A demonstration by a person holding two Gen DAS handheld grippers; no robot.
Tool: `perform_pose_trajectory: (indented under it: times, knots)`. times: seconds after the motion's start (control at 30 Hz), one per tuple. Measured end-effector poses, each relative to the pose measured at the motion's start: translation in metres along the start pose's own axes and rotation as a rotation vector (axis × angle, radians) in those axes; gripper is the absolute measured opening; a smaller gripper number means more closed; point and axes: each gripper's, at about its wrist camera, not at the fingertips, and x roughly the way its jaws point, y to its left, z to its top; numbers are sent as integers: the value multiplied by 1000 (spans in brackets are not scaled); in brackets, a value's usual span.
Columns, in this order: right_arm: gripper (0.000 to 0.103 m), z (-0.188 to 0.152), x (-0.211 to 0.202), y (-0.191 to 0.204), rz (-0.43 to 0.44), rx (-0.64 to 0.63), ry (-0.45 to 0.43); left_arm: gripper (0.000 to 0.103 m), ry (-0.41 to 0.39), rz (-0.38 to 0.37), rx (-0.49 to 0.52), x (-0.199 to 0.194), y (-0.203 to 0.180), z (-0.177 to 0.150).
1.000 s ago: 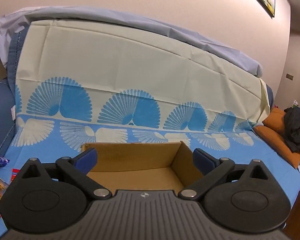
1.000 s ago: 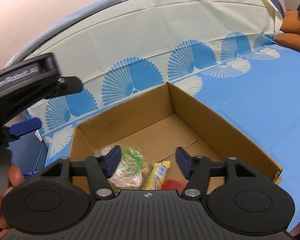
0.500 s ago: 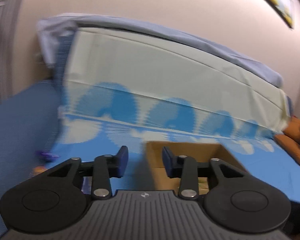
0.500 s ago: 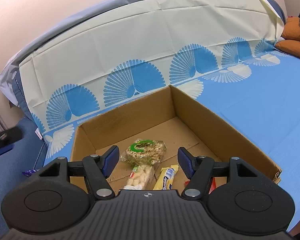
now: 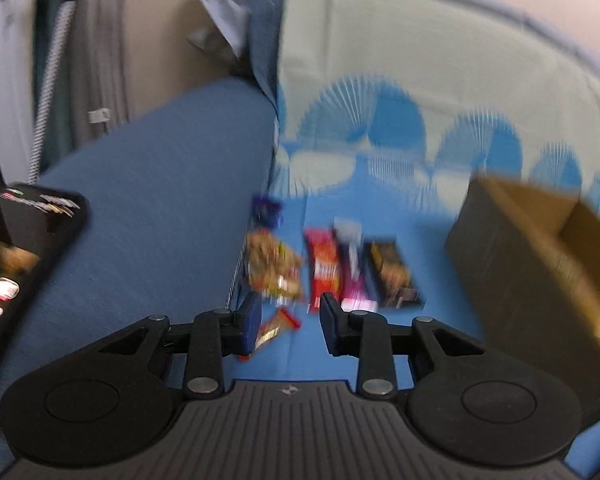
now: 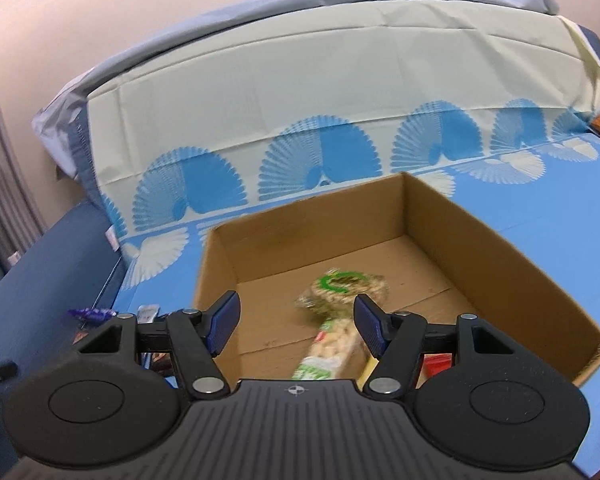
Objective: Organize snacks
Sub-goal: 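Move both tools back to the snack pile while the left tool grasps the small red candy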
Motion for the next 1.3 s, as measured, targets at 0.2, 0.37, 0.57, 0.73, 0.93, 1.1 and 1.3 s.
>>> perform_pose_trajectory:
  times: [0.2,0.37,0.57,0.73,0.93,1.1,1.3]
  knots:
    - [65,-7,5,21,38,-50,17,48,21,84,214,52,-18,-21]
    - [65,-11,7,32,59,-86,23,50,35,154,279,83,-25,-34]
    - [65,-16,8,42,83,-127,22,50,65,190,286,109,-27,-34]
    - [65,-18,9,50,105,-156,11,24,85,133,195,107,-13,-30]
    - [65,-22,7,66,132,-187,-3,20,83,38,140,93,-8,-28]
    - [65,-29,3,84,162,-237,-15,19,119,35,131,100,-10,-28]
    - [65,-38,-4,105,198,-302,-34,18,133,-95,16,73,1,-20]
